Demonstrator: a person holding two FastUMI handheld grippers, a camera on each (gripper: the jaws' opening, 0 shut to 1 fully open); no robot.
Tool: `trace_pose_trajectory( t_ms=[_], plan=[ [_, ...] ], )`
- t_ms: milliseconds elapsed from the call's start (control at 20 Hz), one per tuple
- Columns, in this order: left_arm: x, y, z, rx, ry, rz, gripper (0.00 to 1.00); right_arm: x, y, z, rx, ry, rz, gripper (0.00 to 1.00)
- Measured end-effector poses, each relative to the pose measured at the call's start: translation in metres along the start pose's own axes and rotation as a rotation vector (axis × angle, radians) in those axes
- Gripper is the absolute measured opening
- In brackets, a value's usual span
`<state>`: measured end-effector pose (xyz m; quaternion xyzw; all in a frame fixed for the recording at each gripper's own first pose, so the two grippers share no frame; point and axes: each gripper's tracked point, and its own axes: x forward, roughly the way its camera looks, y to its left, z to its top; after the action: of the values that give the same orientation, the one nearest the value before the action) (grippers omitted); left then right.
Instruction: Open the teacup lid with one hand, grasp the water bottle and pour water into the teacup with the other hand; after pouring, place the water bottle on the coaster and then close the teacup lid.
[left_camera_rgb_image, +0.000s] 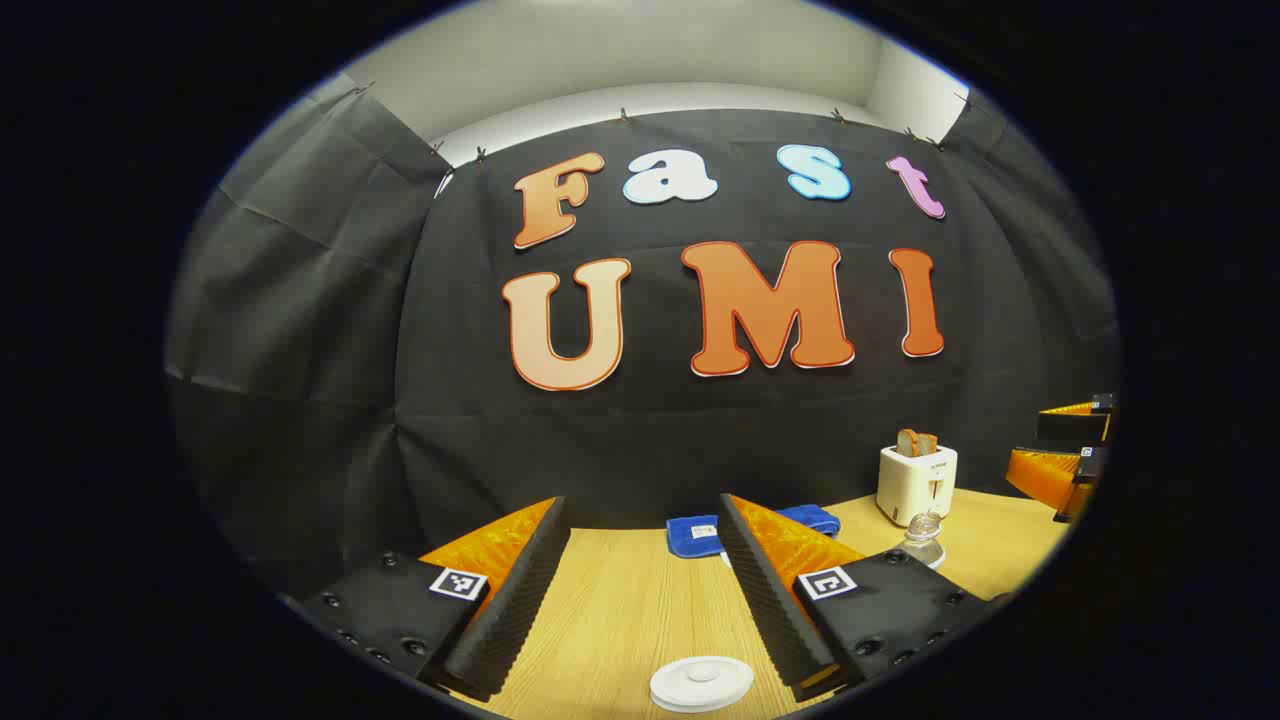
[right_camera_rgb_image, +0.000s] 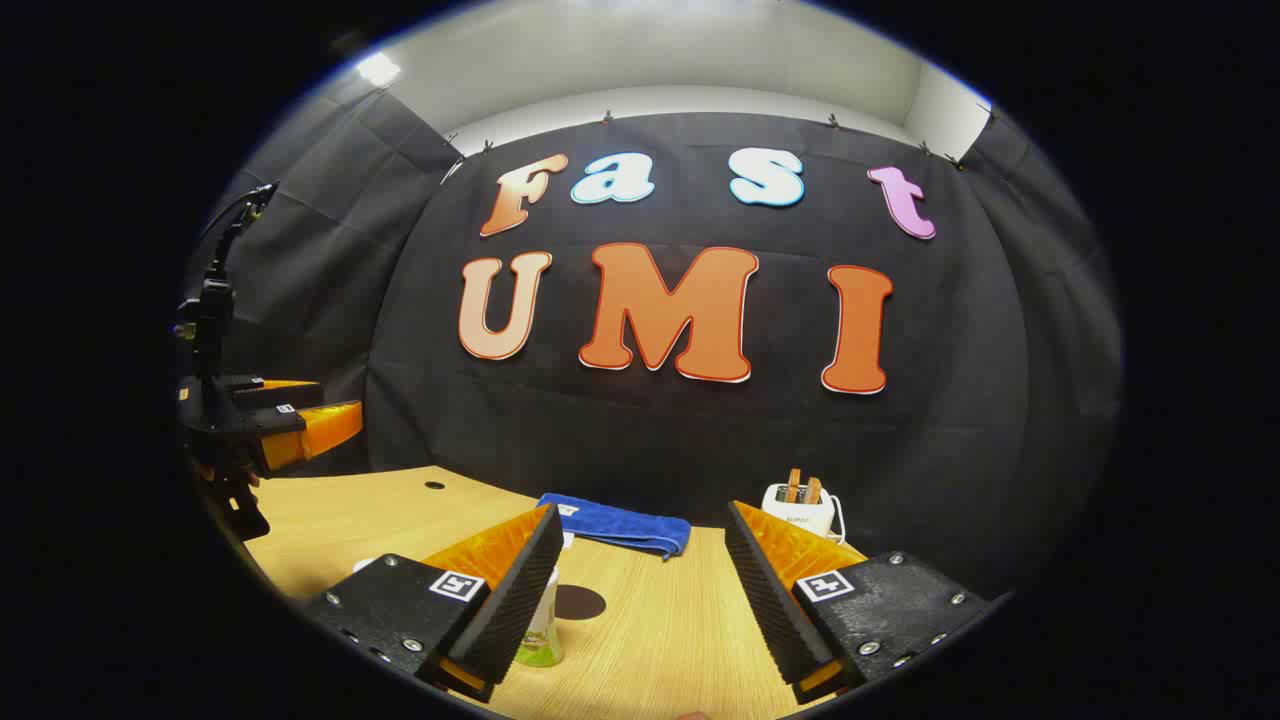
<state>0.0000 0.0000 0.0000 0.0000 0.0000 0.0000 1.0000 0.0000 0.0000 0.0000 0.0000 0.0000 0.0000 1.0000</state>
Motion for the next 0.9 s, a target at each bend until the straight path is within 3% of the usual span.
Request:
trace_pose_trajectory(
  t_ms=[900],
  plan=[
    [0.001,0.003,-0.006,-0.005,-0.002,0.02,0.97,0.002,0.004,0.008,0.029,-0.005,0.01,0.97]
  ],
)
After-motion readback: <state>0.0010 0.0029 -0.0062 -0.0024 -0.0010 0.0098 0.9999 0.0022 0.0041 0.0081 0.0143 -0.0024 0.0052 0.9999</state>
